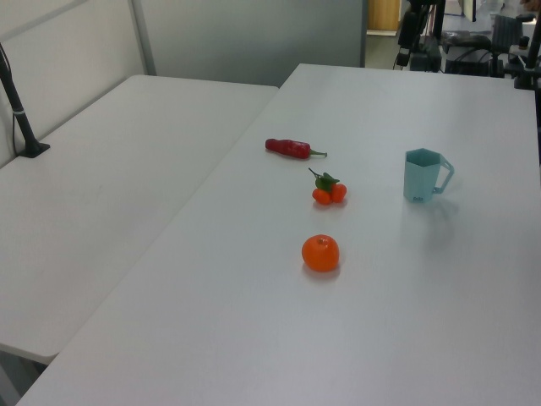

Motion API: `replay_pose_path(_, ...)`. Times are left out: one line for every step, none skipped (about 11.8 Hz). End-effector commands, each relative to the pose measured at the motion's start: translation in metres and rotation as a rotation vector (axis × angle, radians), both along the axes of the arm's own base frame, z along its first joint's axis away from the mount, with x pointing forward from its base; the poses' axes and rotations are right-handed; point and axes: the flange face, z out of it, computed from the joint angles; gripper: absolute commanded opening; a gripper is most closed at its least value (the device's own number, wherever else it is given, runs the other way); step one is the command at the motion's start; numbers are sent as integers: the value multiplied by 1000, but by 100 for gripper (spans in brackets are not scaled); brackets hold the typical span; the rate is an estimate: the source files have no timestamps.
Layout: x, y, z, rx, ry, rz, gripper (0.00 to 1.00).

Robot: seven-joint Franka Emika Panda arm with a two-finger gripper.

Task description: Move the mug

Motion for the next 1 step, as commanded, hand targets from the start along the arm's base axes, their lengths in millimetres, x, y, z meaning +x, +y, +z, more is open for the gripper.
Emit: replay_pose_path(2, 2, 5, -4, -17, 17, 100)
